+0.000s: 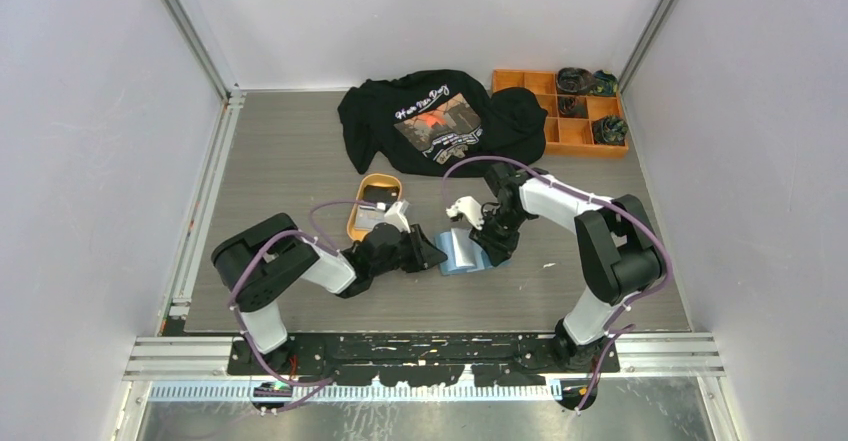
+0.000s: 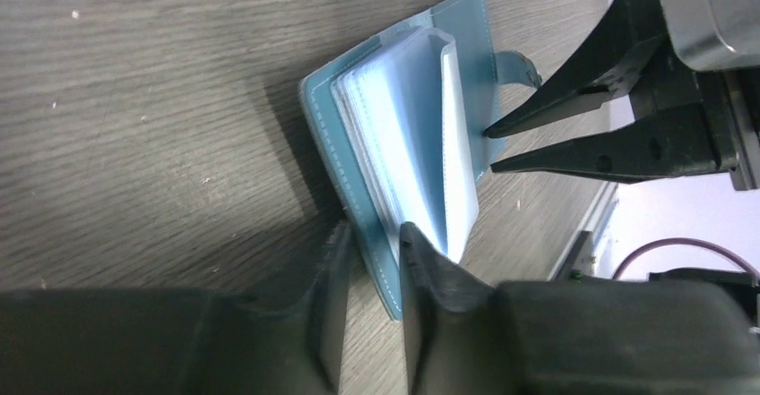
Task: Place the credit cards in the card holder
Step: Open the card holder at the center of the board.
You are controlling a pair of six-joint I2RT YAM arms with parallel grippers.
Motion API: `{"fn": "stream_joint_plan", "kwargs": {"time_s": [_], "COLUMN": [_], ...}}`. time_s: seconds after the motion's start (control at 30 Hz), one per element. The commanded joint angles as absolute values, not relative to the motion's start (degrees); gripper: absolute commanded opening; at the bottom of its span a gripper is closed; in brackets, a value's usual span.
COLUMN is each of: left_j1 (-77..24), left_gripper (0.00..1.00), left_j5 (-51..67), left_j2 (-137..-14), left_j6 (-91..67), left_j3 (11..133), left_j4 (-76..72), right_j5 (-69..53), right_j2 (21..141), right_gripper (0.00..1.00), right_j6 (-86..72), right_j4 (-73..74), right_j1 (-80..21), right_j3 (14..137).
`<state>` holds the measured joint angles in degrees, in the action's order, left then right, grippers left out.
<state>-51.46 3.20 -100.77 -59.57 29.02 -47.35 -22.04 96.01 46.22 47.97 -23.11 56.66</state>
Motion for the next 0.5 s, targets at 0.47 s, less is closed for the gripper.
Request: {"fn": "stream_joint_plan", "kwargs": {"time_s": [0.47], "left_j1": [-50.57], "left_gripper": [0.00], "left_j5": [5.44], "left_j2": [-92.52], "left_j6": [-53.96], "left_j3": [30.57], "left_j4": [-45.82], "right_j5": [-44.42], "right_j2": [83.76], "right_gripper": [0.45], "right_j6": [46.45], "right_j4": [53.85], "right_j1": [-15.11], "right_j3": [59.00]}}
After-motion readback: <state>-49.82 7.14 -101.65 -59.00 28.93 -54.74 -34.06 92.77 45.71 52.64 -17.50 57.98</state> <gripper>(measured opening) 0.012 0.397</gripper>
